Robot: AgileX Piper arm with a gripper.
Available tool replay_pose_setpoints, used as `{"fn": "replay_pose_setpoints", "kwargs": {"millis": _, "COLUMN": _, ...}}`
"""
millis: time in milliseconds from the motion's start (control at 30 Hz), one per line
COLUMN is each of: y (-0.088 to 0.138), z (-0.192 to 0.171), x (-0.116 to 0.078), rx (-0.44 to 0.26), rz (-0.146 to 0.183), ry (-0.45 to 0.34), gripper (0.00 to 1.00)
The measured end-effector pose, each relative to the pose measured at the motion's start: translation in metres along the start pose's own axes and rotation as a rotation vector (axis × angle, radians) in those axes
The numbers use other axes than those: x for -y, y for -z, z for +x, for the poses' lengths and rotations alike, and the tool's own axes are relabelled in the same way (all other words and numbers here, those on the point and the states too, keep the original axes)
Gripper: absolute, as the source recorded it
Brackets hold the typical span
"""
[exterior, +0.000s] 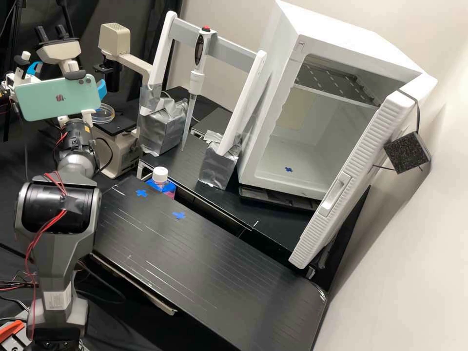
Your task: Move the petri dish to the bench
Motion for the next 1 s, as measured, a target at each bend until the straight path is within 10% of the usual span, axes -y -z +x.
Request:
{"fn": "replay_pose_setpoints", "kwargs": {"millis": 467, "y": -0.014, "z": 0.051, "x": -0.005, "rx": 0.078, "rz": -0.040, "ry": 0.051, "gripper": 1.00}}
{"fn": "replay_pose_setpoints", "kwargs": {"millis": 1000, "y": -0.070, "z": 0.117, "x": 0.014, "rx": 0.258, "rz": 0.053, "ry": 0.222, "gripper": 1.00}}
